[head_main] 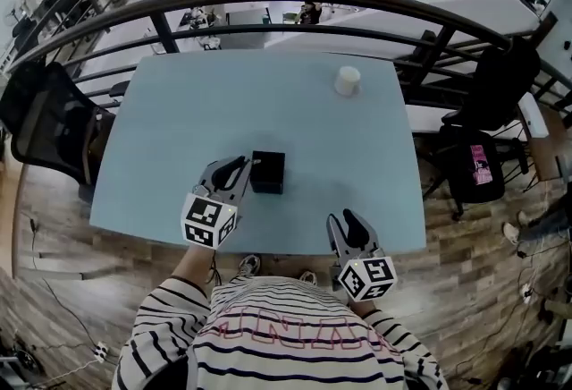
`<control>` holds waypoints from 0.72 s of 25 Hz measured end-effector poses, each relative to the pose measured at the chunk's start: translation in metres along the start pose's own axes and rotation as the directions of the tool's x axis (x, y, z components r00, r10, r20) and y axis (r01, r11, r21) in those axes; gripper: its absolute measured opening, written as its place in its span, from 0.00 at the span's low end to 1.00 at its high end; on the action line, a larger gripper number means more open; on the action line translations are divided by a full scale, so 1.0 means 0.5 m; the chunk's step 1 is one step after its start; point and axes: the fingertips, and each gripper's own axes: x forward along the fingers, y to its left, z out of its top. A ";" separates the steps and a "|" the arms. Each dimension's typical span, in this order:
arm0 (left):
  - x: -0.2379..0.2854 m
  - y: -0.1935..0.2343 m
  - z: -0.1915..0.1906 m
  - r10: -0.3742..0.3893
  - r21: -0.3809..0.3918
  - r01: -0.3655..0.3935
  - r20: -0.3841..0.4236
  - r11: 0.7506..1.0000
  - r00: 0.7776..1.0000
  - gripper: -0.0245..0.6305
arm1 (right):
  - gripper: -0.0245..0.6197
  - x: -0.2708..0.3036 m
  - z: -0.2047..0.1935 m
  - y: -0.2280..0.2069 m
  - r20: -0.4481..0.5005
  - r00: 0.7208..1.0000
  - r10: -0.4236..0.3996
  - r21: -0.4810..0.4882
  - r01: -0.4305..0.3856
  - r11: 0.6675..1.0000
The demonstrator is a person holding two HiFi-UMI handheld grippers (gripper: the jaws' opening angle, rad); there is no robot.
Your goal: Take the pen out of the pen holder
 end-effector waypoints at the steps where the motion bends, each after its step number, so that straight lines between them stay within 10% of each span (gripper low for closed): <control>1: -0.014 0.009 0.001 0.014 -0.002 -0.013 0.011 1.000 1.000 0.13 | 0.30 0.007 0.001 0.009 -0.002 1.000 0.009 -0.004 -0.009 1.000; 18: -0.195 0.116 -0.102 0.207 -0.086 -0.210 -0.040 0.974 0.977 0.13 | 0.26 0.099 0.001 0.120 -0.045 0.992 0.118 -0.059 -0.121 0.991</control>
